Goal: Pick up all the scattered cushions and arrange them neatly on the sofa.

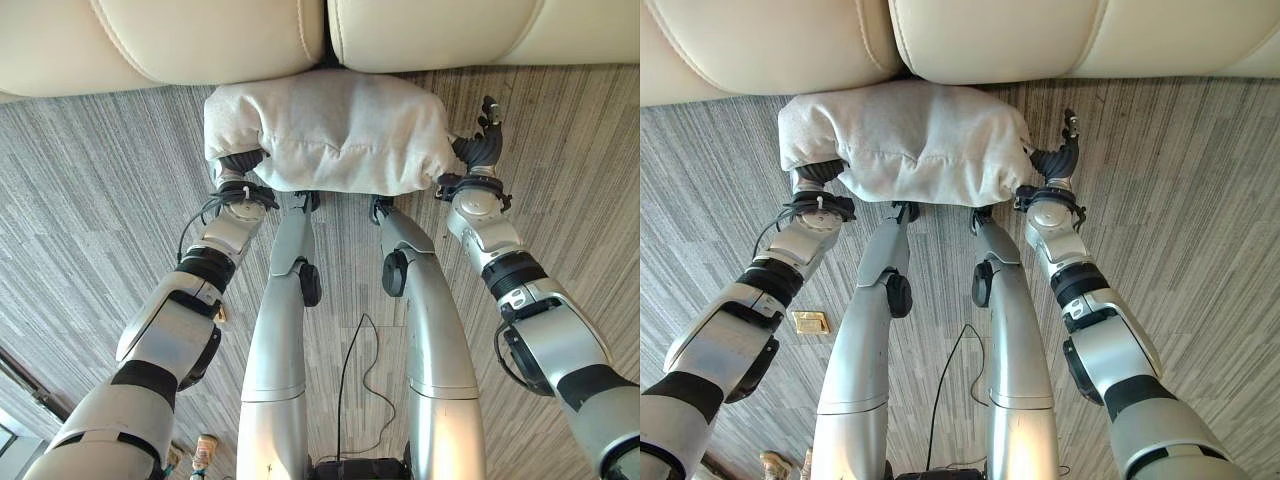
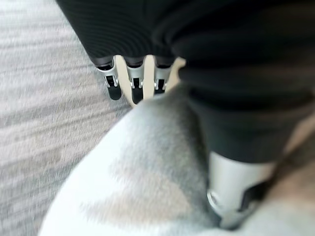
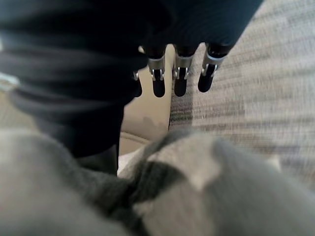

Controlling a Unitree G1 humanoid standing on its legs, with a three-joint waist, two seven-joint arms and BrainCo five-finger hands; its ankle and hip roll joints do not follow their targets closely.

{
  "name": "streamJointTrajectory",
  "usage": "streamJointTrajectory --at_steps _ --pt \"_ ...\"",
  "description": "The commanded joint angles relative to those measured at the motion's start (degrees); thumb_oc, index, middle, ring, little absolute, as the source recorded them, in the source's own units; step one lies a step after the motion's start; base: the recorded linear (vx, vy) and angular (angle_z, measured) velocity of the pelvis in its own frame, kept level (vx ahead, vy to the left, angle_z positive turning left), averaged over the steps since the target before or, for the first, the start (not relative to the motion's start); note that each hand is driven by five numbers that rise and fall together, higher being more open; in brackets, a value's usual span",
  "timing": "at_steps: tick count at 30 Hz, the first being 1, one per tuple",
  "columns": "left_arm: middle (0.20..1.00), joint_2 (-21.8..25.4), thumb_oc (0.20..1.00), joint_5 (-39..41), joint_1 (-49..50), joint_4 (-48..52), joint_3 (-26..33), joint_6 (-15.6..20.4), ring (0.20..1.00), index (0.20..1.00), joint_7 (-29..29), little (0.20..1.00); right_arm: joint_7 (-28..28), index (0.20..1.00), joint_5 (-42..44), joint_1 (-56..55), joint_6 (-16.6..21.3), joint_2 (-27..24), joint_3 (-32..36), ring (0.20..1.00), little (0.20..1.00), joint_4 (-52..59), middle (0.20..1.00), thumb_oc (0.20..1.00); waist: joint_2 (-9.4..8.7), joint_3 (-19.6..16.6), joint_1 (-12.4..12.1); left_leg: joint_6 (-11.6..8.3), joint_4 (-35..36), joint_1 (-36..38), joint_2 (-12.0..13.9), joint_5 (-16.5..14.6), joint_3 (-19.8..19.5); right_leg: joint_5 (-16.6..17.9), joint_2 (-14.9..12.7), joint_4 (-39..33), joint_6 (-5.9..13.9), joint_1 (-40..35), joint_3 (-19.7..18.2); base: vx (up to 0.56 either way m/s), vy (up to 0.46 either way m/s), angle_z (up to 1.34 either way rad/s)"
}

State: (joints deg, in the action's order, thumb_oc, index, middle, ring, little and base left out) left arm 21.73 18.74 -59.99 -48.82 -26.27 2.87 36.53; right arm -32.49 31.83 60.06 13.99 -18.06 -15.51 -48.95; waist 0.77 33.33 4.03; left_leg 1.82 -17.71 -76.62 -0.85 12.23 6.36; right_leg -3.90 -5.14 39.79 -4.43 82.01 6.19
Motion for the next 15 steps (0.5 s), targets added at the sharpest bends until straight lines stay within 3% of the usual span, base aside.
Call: streamJointTrajectory --at_steps 1,2,3,8,15 --pt "0.407 -10.47 0.407 3.2 0.53 3.29 -2.49 4.32 0.407 0.407 -4.41 0.407 4.81 0.479 8.56 -4.06 4.72 8.43 -2.1 0.479 0.479 3.46 0.479 0.479 0.06 -3.53 0.07 -0.97 -12.7 -1.91 -0.5 -14.76 -1.8 2.57 -0.84 -9.79 6.55 -0.54 -2.56 0.01 -0.004 0.04" --pt "0.2 -11.84 0.2 4.67 1.0 3.5 -1.97 4.79 0.2 0.2 -5.02 0.2 5.31 0.2 9.55 -4.39 5.35 9.16 -1.79 0.2 0.2 3.38 0.2 0.2 -0.03 -3.53 0.04 -0.94 -12.82 -2.11 -0.45 -14.76 -1.59 2.66 -0.82 -9.85 6.61 -0.43 -2.46 0.0 0.0 0.0" --pt "0.2 -14.64 0.2 8.83 2.08 4.2 -1.09 6.09 0.2 0.2 -5.99 0.2 6.72 0.2 12.07 -4.67 6.48 10.39 -1.06 0.2 0.2 3.16 0.2 0.2 -0.05 -3.53 -0.11 -0.94 -12.64 -1.82 -0.46 -14.76 -1.35 2.76 -0.64 -10.21 6.77 -0.7 -2.36 0.0 0.0 0.0" --pt "0.2 -18.9 0.2 14.43 5.09 4.82 -0.79 7.69 0.2 0.2 -8.78 0.2 9.12 0.2 15.18 -6.96 7.81 13.02 -0.48 0.2 0.2 2.51 0.2 0.2 -0.08 -3.53 -0.13 -1.18 -9.88 1.7 -0.46 -14.21 -0.86 3.52 -0.66 -12.84 7.06 -3.8 -2.01 -0.01 -0.003 -0.02" --pt "0.2 -18.72 0.2 16.14 14.0 11.11 0.3 8.88 0.2 0.2 -10.32 0.2 9.82 0.2 12.89 -14.96 6.76 13.73 -0.7 0.2 0.2 7.63 0.2 0.2 -0.57 -3.53 0.21 -2.43 -2.62 16.41 0.05 -12.99 -0.76 5.03 -0.73 -19.45 7.62 -18.38 -1.16 -0.07 -0.011 -0.08"
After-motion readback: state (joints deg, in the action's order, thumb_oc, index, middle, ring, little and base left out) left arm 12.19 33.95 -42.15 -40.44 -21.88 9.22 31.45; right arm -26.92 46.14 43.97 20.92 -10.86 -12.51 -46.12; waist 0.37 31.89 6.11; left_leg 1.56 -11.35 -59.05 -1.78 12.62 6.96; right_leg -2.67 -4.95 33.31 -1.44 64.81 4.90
